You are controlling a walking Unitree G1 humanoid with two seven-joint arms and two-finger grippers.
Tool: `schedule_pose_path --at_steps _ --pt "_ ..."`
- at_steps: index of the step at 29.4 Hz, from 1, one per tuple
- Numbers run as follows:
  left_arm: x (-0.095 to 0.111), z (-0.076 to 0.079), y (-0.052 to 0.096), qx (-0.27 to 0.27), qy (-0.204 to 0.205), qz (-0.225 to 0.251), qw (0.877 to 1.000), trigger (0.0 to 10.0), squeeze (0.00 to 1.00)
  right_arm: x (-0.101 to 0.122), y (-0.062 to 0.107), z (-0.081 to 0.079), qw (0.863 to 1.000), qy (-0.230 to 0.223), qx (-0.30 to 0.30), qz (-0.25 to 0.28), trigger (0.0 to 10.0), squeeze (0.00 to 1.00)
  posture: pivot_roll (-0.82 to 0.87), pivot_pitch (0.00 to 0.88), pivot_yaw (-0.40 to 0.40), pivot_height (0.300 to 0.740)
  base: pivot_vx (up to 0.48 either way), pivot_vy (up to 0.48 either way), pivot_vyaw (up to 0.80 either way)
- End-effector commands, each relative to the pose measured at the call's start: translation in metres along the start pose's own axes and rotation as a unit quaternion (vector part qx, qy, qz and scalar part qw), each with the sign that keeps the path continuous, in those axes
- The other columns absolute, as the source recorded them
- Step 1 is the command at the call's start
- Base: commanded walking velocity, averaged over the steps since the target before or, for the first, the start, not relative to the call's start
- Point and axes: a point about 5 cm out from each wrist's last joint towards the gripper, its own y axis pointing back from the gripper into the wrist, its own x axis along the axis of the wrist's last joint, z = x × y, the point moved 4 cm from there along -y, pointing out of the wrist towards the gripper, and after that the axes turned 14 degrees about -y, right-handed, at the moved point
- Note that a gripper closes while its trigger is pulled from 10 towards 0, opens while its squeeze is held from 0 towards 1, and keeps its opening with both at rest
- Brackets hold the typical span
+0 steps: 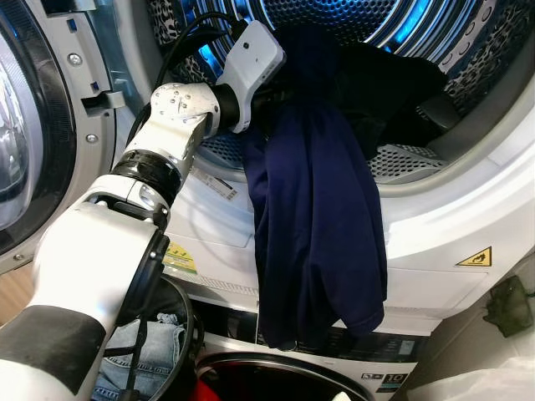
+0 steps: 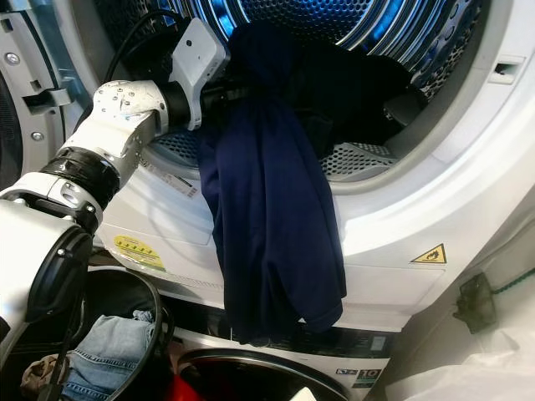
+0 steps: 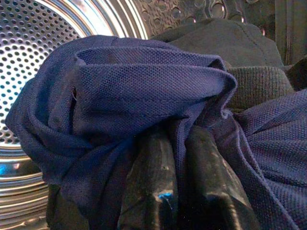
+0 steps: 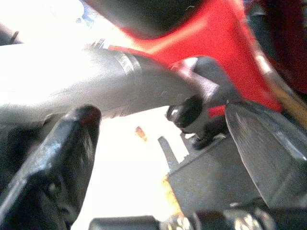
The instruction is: Clothes washing
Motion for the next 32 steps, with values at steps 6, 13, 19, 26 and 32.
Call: schedule_pose_path --at_steps 6,13,19,26,32 --pt "-0.029 0.021 0.006 -0.029 0.027 -0.038 0.999 10.0 0.0 0.011 0.01 -0.018 0.996 0.055 0.073 -0.013 10.0 0.0 0.04 0.0 -0.014 0.74 0.0 0.0 0.0" --pt "-0.029 0.02 0.007 -0.024 0.032 -0.036 0.999 10.0 0.0 0.077 0.007 -0.046 0.982 0.12 0.106 0.101 10.0 0.0 0.04 0.0 -0.014 0.74 0.0 0.0 0.0" --pt "-0.03 0.021 0.007 -0.025 0.033 -0.038 0.998 10.0 0.0 0.096 0.01 -0.085 0.962 0.168 0.179 0.119 10.0 0.0 0.04 0.0 -0.016 0.74 0.0 0.0 0.0" --pt "-0.028 0.018 0.007 -0.018 0.036 -0.032 0.999 10.0 0.0 0.086 0.013 -0.06 0.972 0.163 0.098 0.135 10.0 0.0 0.04 0.0 -0.018 0.74 0.0 0.0 0.0" --pt "-0.029 0.017 0.008 -0.014 0.04 -0.032 0.999 10.0 0.0 0.096 0.019 -0.043 0.973 0.115 0.016 0.198 10.0 0.0 0.03 0.0 -0.016 0.74 0.0 0.0 0.0"
